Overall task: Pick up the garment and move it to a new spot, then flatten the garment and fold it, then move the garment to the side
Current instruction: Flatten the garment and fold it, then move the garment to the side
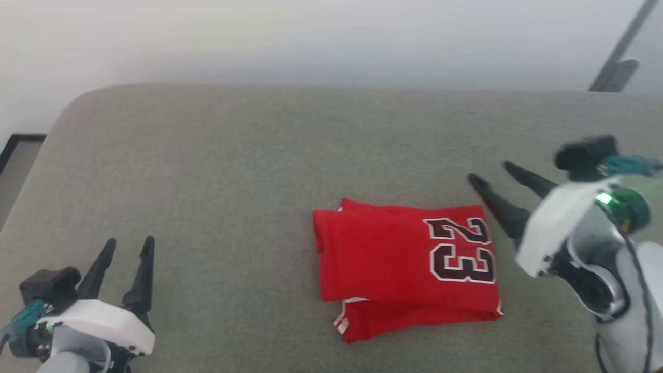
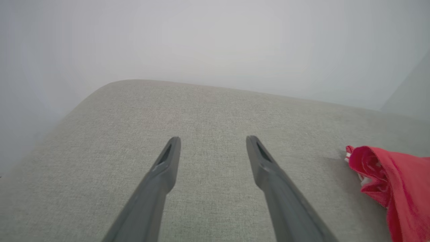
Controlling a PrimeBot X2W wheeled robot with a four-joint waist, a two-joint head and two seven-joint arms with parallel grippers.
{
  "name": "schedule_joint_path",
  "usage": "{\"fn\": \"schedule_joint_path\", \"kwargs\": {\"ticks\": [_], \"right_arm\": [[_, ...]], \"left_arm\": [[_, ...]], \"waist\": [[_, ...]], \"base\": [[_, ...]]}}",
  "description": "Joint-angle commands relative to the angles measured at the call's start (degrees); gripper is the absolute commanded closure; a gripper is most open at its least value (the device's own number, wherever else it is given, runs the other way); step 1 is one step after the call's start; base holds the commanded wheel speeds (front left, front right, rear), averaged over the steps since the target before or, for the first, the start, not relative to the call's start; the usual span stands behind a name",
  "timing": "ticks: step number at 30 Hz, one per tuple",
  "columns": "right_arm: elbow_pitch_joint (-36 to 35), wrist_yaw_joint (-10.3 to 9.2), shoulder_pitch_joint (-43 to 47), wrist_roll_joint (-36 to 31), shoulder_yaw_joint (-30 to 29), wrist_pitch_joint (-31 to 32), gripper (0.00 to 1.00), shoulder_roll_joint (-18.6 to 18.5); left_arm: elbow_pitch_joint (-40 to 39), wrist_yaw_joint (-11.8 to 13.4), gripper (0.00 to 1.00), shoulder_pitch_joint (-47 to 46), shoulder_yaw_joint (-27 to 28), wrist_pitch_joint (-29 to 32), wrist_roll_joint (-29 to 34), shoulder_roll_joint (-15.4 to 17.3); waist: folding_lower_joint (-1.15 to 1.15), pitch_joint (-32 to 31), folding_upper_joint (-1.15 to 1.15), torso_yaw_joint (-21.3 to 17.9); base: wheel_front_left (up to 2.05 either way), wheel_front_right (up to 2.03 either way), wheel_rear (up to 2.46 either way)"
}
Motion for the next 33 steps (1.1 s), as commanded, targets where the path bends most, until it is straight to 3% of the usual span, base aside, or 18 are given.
{"fn": "schedule_joint_path", "kwargs": {"ticks": [1, 10, 18, 33], "right_arm": [[0.1, 0.00, 1.6, -0.7, -0.8, -2.1, 0.00, -0.6], [3.1, 0.00, 7.6, -4.2, -5.8, -14.0, 0.00, -2.8], [7.5, 0.00, 11.6, -5.4, -8.3, -23.4, 0.00, -2.9], [12.2, 0.00, 15.0, -4.6, -10.2, -29.1, 0.00, -2.9]], "left_arm": [[-0.5, 0.4, 0.00, 0.9, 0.5, -0.2, 0.9, 0.4], [-1.8, 1.4, 0.00, 5.2, 2.3, -0.2, 1.2, 1.5], [-3.2, 1.3, 0.00, 7.7, 4.0, -0.2, 1.6, 1.4], [-3.8, 0.0, 0.00, 10.3, 6.7, -0.2, 2.9, 0.7]], "waist": [[0.00, -1.3, 0.00, -1.8], [0.00, -4.5, 0.00, -6.2], [0.00, -6.1, 0.00, -7.7], [0.00, -7.4, 0.00, -7.5]], "base": [[0.00, 0.00, 0.00], [0.00, 0.00, 0.00], [0.00, 0.00, 0.00], [0.00, 0.00, 0.00]]}}
